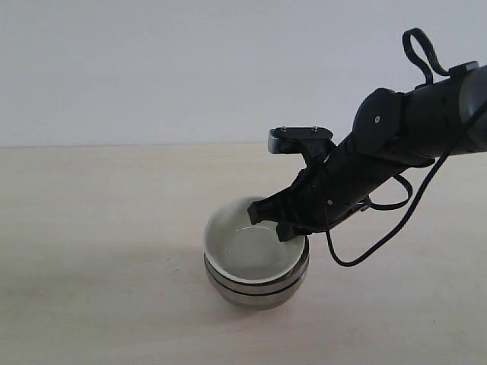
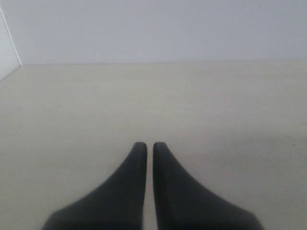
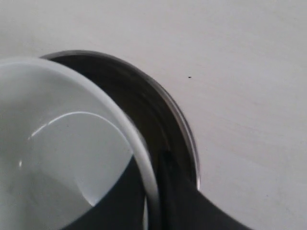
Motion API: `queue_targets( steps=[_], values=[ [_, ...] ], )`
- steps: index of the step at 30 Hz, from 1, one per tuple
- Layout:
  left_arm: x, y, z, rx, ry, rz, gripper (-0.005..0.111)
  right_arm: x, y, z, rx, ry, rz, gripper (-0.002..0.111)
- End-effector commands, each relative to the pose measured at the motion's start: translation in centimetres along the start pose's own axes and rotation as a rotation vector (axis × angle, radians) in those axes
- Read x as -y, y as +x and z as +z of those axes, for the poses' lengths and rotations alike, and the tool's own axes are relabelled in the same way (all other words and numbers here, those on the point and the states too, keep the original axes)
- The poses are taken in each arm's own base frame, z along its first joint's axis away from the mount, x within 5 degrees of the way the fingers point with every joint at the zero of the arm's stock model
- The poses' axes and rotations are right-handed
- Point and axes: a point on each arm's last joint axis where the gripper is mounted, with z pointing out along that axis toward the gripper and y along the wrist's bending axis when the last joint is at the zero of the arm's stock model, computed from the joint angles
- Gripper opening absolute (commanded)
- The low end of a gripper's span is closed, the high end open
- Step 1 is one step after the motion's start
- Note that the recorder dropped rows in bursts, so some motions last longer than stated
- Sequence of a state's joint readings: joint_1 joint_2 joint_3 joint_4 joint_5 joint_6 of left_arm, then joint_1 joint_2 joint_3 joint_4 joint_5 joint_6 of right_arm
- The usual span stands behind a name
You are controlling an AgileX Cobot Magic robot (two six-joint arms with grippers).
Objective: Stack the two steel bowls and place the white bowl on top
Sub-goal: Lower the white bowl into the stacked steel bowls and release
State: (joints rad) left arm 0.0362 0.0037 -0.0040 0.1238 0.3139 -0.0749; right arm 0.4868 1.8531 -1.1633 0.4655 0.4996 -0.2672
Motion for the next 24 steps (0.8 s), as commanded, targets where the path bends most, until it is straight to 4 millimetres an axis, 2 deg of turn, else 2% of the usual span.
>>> queue_targets(
  steps=[1,19,21,24],
  values=[
    [0.01,0.1,0.01,0.001,0.0,-0.004,0.004,0.07,-0.12,-0.28,-0.002,0.018,-0.013,0.0],
    [0.01,0.1,0.01,0.001,0.0,-0.004,0.004,0.09,-0.2,-0.28,0.006,0.02,-0.002,0.001],
    [0.01,0.1,0.01,0.001,0.0,-0.004,0.004,0.09,-0.21,-0.28,0.008,0.02,0.007,0.008],
    [0.01,0.1,0.01,0.001,0.0,-0.004,0.004,0.1,-0.23,-0.28,0.01,0.02,0.009,0.028]
  ],
)
